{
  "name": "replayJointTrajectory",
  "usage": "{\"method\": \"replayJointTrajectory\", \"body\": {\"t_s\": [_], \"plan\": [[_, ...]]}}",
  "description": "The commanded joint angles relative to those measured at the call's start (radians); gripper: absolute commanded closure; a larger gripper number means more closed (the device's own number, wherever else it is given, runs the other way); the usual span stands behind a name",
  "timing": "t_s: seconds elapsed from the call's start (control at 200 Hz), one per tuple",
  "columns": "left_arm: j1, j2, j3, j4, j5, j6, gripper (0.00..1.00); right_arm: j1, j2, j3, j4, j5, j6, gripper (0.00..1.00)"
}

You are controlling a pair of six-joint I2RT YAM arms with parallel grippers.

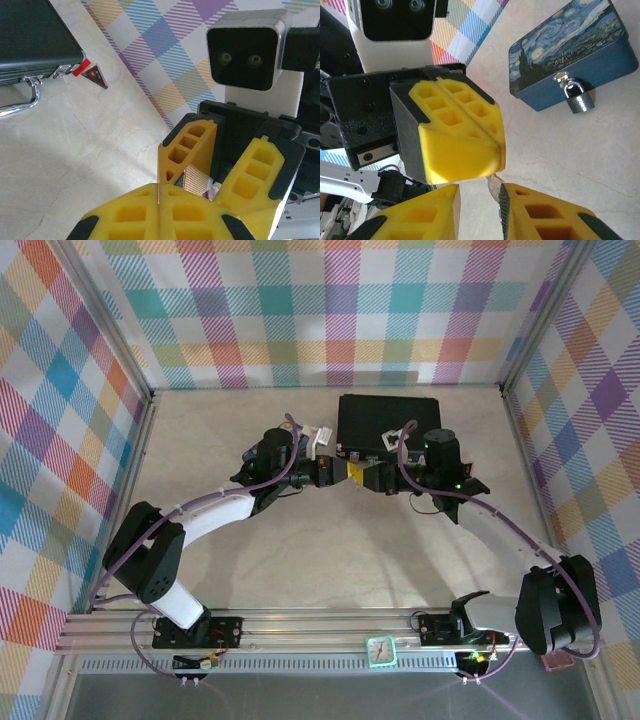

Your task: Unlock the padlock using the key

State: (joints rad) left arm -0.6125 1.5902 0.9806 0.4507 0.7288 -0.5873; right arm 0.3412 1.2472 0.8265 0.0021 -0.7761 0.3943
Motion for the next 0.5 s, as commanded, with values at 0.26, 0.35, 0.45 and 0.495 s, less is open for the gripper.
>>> {"method": "replayJointTrajectory", "body": {"t_s": [0.26,0.35,0.45,0.495], "plan": [[0.0,-0.038,-0.003,0.078,0.073,-0.021,1.0,0.002,0.007,0.0,-0.001,0.006,-0.073,0.64],[0.0,-0.039,-0.008,0.076,0.078,-0.021,1.0,0.002,0.009,-0.009,-0.005,-0.002,-0.074,0.63],[0.0,-0.041,-0.01,0.071,0.078,-0.019,1.0,0.002,-0.003,-0.019,-0.015,0.02,-0.081,0.63],[0.001,-0.043,-0.011,0.07,0.077,-0.019,1.0,0.002,-0.014,-0.024,-0.012,0.031,-0.082,0.62]]}}
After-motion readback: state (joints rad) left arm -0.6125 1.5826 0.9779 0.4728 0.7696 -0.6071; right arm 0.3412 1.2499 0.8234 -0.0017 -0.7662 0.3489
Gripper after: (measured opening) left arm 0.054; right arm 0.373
